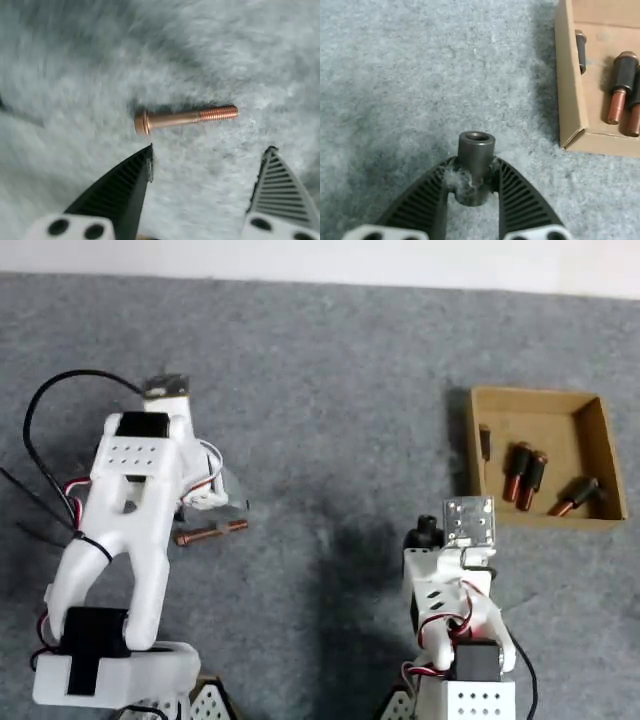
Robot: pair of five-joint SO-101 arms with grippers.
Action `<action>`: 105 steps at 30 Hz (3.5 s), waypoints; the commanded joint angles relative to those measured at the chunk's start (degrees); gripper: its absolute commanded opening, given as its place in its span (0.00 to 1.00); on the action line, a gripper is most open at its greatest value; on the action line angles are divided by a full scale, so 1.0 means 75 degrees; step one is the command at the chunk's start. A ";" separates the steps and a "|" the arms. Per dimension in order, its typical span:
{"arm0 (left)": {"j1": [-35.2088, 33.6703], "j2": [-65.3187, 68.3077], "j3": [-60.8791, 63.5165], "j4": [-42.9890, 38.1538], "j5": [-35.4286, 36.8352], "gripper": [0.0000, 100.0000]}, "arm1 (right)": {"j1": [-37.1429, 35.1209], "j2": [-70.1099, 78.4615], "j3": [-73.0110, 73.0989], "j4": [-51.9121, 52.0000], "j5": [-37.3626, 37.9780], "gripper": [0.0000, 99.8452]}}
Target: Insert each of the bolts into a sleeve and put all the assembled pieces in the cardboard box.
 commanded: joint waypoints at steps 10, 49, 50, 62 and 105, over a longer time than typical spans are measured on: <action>0.0240 -0.0041 0.1987 -0.1735 0.3505 0.31 | -0.0006 -0.0088 0.0123 -0.0229 0.0445 0.01; -0.0967 -0.0029 0.3534 -0.4173 0.4044 0.06 | -0.0018 -0.0088 0.0229 -0.0252 0.0551 0.01; -0.0955 -0.0029 0.3534 -0.4173 0.4044 0.06 | -0.0018 -0.0088 0.0229 -0.0252 0.0551 0.01; -0.0955 -0.0111 0.2936 -0.3845 0.3528 0.06 | -0.0018 -0.0088 0.0229 -0.0252 0.0551 0.01; -0.1518 -0.0018 0.1905 0.0117 0.2813 0.41 | -0.0018 -0.0088 0.0240 -0.0264 0.0551 0.01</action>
